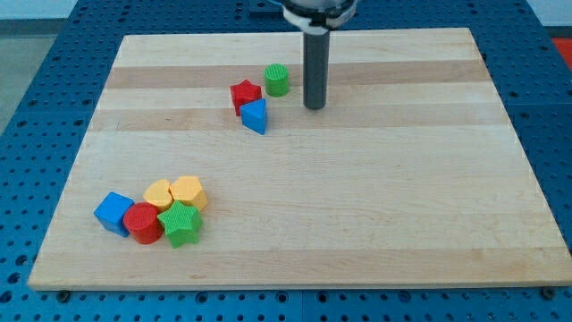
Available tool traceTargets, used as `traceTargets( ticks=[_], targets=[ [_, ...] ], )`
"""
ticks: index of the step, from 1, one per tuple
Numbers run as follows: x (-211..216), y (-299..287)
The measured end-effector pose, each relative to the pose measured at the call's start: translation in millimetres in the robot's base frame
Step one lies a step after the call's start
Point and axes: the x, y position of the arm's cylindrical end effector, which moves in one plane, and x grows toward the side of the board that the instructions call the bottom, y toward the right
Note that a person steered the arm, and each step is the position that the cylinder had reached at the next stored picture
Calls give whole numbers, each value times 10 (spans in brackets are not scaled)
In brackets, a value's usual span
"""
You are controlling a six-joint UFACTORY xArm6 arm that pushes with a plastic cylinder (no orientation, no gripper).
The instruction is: Push the green circle into the blue triangle
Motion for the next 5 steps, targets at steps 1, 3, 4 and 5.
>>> traceTargets(
  ticks=[1, 3, 4, 5],
  targets=[
    [-408, 0],
    [-838, -332],
    [-749, -460],
    [-558, -538]
  ],
)
